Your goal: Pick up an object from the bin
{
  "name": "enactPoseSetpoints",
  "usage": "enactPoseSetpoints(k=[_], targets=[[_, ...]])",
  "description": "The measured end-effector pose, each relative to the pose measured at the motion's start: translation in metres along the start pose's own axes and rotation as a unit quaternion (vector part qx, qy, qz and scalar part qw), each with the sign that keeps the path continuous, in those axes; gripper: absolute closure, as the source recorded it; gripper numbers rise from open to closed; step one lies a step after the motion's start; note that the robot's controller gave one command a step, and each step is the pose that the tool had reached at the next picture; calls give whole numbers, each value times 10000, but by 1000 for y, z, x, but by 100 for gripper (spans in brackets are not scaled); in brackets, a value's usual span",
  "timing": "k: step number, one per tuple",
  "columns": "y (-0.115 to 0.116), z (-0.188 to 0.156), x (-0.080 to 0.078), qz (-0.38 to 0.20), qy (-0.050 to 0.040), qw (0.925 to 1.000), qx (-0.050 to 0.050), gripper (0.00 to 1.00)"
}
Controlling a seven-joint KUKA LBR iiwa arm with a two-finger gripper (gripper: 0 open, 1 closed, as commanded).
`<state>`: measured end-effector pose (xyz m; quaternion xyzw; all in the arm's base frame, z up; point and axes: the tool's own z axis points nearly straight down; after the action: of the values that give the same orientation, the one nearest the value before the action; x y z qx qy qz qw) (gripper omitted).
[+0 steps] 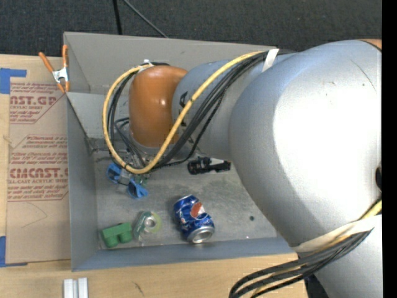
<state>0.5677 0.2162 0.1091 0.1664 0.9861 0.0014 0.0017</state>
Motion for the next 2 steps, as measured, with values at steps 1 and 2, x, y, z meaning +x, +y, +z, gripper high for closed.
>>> enactPoseSetpoints(k=[1, 2], targets=[[1, -5, 0, -3, 11, 10000, 7, 100], [2, -30, 0, -6, 4, 10000, 0, 100]])
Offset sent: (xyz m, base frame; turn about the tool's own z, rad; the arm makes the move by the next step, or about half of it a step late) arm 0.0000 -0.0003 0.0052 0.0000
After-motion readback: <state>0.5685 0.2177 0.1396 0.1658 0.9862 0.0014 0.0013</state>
